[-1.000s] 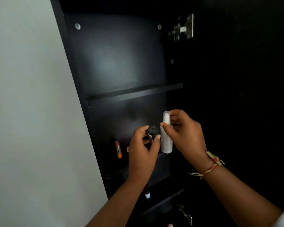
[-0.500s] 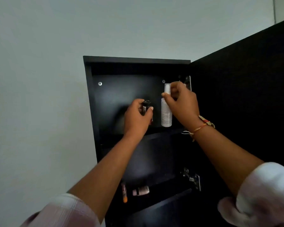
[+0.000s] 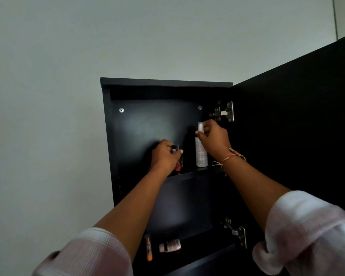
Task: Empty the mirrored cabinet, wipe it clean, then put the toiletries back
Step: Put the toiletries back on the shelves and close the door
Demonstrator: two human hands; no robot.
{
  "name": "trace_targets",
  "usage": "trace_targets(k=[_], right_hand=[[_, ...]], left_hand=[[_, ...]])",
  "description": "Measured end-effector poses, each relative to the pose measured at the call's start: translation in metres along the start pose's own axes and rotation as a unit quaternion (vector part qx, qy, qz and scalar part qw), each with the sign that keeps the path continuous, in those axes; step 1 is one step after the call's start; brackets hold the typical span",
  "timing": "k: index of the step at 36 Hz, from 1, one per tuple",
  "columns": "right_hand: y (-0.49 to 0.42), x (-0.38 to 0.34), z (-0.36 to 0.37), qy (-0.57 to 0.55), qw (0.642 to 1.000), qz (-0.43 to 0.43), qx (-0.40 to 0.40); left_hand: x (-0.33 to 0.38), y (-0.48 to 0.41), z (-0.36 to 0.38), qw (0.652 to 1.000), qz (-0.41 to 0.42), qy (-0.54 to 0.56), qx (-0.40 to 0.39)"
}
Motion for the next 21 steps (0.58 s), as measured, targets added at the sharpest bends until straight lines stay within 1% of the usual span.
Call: trace_targets(k=[4, 10, 15, 21], right_hand=[[-0.002, 0.004, 0.007, -0.005, 1.0, 0.009, 0.002], [-0.004, 0.01, 0.016, -0.027, 1.0, 0.01, 0.013], [-0.005, 0.018, 0.02, -0.055, 0.998, 0.02, 0.03], [-0.002, 0.019, 0.023, -0.074, 0.996, 0.029, 0.028]], left_hand=[[-0.005, -0.001, 0.004, 1.0, -0.008, -0.008, 0.009], [-0.015, -0.004, 0.009, 1.0, -0.025, 0.011, 0.013], [-0.022, -0.007, 0.011, 1.0, -0.026, -0.006, 0.005], [-0.024, -0.007, 0.012, 0.999, -0.025, -0.022, 0.006]])
Point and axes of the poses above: each hand's wrist, its own y-axis away from the middle knuckle, its own z-axis out of the palm, x = y × z, the point moved 7 cm from there along -y, towards the middle knuckle, and after that the axes turned 8 degrees about x, right-handed, at the moved point
